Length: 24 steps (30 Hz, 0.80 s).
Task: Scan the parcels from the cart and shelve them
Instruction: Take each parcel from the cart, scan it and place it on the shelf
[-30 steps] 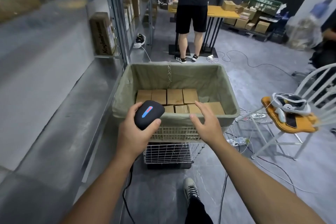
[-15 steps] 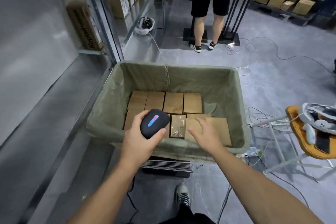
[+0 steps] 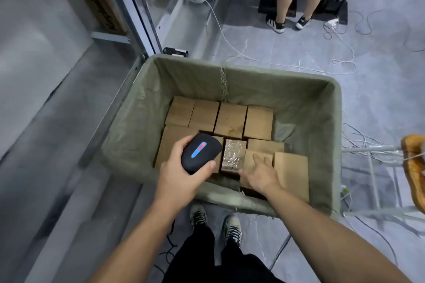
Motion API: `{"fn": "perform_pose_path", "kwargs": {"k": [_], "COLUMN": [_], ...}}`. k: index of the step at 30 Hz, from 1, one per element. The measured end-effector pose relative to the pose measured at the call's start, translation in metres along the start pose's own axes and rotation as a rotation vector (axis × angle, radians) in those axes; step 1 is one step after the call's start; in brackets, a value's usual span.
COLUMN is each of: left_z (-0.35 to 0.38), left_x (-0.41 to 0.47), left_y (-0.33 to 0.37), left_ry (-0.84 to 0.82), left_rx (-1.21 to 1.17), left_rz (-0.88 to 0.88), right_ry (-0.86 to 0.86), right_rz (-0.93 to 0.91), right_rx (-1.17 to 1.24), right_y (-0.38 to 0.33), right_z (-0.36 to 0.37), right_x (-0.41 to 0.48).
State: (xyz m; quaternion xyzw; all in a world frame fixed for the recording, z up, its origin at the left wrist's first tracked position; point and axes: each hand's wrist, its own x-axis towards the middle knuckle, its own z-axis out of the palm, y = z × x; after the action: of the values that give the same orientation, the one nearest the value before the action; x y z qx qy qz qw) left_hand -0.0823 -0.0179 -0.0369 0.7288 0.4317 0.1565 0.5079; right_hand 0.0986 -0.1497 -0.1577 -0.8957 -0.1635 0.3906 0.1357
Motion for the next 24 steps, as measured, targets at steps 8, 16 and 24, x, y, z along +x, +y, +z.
{"fn": "perform_pose_path", "kwargs": {"k": [8, 16, 24], "left_z": [0.004, -0.011, -0.02], "left_x": [0.042, 0.086, 0.103], "left_y": [-0.008, -0.026, -0.032], "left_ry": [-0.134, -0.182, -0.181], "left_rx": [-0.028, -0.065, -0.109], "left_rz": [-0.008, -0.051, -0.052], "right_ry": [0.063, 0.123, 0.196], "right_rz": [0.154, 0.248, 0.099], "right_rx": [-0.11, -0.097, 0.241], "right_y": [-0.025, -0.039, -0.045], "right_z": [0.017, 0.026, 0.019], "right_x": [0.018, 0.03, 0.028]}}
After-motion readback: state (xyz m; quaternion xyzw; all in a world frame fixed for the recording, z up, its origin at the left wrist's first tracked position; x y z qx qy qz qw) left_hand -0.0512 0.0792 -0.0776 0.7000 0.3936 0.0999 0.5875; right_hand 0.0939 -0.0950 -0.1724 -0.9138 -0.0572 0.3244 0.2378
